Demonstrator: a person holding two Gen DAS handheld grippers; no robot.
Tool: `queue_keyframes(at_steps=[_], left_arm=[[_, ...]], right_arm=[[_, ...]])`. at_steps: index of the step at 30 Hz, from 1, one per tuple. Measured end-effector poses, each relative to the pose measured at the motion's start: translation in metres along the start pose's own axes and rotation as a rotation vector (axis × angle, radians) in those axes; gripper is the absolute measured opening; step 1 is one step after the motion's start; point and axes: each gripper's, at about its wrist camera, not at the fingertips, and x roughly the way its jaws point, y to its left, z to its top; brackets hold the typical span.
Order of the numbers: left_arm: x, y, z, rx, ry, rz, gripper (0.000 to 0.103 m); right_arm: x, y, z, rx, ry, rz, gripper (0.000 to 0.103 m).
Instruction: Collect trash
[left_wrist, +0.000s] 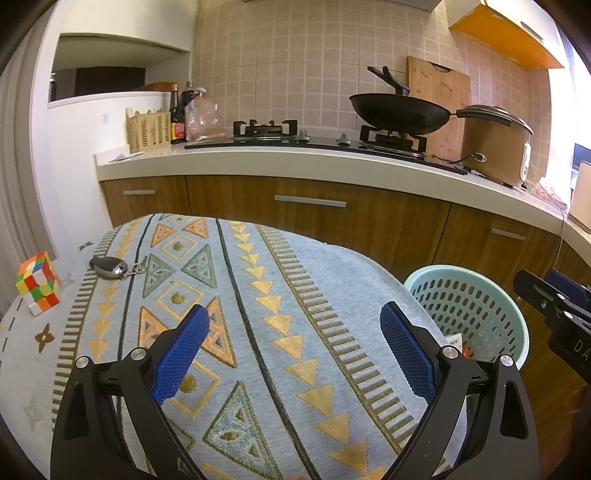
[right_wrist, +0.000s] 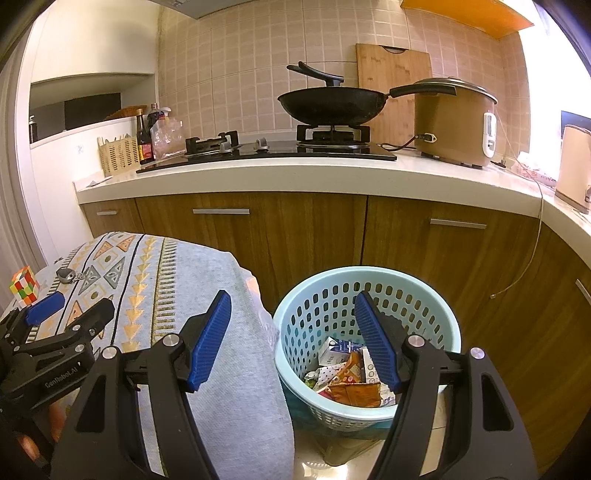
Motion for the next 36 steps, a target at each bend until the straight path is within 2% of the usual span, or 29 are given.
queue_keyframes(at_steps=[36], left_arm=[[-0.0004, -0.0044, 0.0022, 0.005, -0.005, 0.019, 0.096]], right_arm=[[0.0038, -0.0064, -0.0046, 0.005, 0.013, 0.006, 0.066]])
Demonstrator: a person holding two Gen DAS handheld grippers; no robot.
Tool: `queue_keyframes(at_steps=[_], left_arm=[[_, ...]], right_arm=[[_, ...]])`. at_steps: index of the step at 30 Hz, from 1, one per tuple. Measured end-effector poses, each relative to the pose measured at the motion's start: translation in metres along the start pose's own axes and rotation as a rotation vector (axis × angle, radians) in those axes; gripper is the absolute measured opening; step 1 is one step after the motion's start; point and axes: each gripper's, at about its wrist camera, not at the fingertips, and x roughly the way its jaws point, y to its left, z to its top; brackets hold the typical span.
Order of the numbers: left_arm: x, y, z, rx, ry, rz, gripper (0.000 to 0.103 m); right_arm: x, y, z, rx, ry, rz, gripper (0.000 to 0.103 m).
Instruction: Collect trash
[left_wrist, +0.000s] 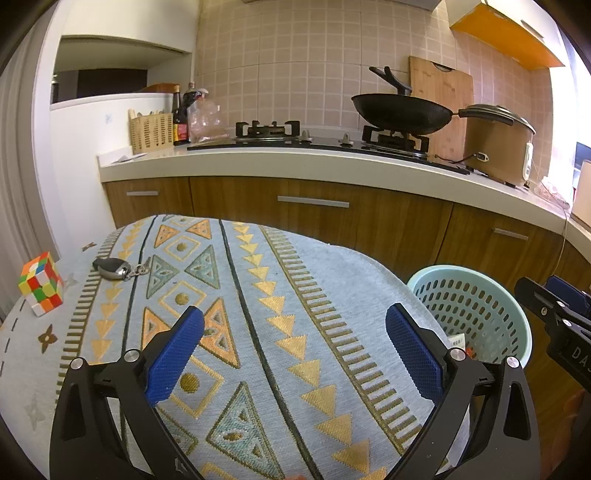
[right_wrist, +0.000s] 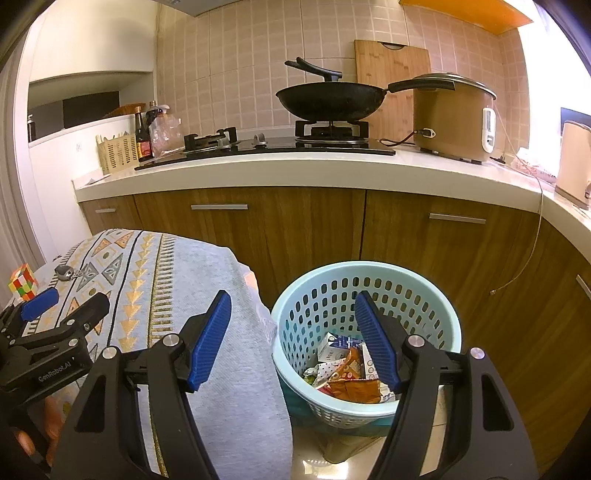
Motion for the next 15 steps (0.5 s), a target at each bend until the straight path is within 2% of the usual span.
queue_keyframes(at_steps=[7, 15], left_arm=[[-0.0044, -0.0070, -0.0011, 0.038, -0.021, 0.002, 0.096], [-0.0028, -0.0019, 0.0002, 0.006, -0.009, -0.022, 0.095]], right_arm=[[-0.0004, -0.0024, -0.0003, 0.002, -0.001, -0.004, 0.066], [-0.0044, -0.0024, 0.0027, -0.004, -0.012, -0.022, 0.066]])
